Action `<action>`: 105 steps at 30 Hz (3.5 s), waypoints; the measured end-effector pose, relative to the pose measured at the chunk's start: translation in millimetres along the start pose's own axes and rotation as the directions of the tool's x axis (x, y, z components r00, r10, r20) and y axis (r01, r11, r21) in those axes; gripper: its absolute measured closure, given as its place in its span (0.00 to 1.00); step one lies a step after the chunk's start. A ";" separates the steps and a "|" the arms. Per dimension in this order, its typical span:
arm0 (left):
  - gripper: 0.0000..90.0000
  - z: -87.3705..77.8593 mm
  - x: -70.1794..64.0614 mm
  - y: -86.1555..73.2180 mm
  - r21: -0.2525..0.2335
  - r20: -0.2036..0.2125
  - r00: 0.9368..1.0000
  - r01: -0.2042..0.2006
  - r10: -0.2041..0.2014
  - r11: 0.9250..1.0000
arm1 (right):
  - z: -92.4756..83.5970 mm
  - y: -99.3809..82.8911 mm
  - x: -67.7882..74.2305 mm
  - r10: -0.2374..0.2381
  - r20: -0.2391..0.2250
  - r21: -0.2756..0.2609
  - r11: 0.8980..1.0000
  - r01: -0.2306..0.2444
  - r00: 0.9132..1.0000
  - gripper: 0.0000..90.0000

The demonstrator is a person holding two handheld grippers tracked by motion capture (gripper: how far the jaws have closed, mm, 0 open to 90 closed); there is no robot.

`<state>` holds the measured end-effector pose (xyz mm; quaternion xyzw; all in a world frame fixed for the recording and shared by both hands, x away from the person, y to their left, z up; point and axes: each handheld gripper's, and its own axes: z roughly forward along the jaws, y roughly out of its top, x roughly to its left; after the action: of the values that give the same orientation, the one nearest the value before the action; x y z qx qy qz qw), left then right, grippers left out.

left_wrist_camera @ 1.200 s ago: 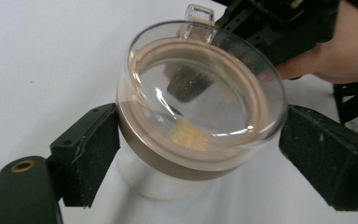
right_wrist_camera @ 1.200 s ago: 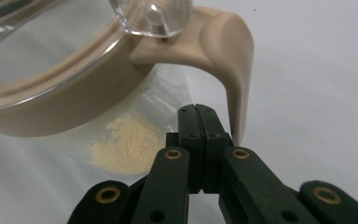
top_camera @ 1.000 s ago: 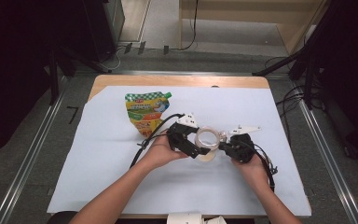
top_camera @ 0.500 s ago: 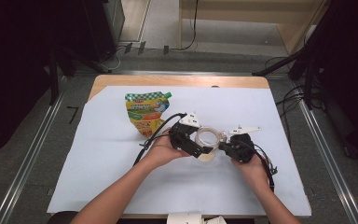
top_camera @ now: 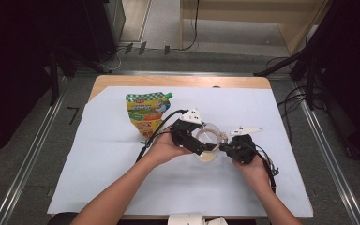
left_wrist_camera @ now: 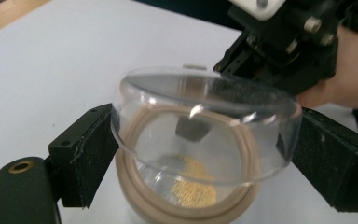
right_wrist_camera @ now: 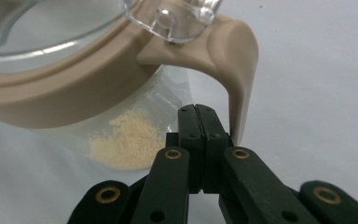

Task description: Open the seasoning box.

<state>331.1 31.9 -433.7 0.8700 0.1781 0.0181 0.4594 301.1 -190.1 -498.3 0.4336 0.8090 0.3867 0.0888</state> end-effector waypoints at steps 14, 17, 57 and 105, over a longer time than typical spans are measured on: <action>0.14 8.1 0.8 27.2 0.008 0.030 1.000 -0.003 0.002 1.000 | -5.4 -0.4 -2.8 0.031 -0.037 -0.024 0.999 -0.032 0.999 1.00; 0.14 11.4 1.4 32.6 0.004 0.043 0.999 -0.007 0.007 1.000 | -6.8 -1.0 -1.7 0.023 -0.039 -0.030 0.999 -0.024 0.999 1.00; 0.11 14.9 7.9 55.9 0.031 0.136 0.989 0.054 -0.058 0.998 | -41.0 -6.3 -7.5 0.067 -0.046 -0.080 0.994 -0.070 0.997 1.00; 0.47 -137.2 29.0 -3.7 0.010 0.041 0.965 0.260 -0.260 0.966 | -26.8 -4.5 79.8 -0.124 -0.234 -0.061 0.992 0.113 0.964 0.55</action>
<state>330.4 152.1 -361.4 0.8403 0.2812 -0.0609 0.4595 236.9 -144.8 -467.8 0.3329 0.8290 0.4487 0.0245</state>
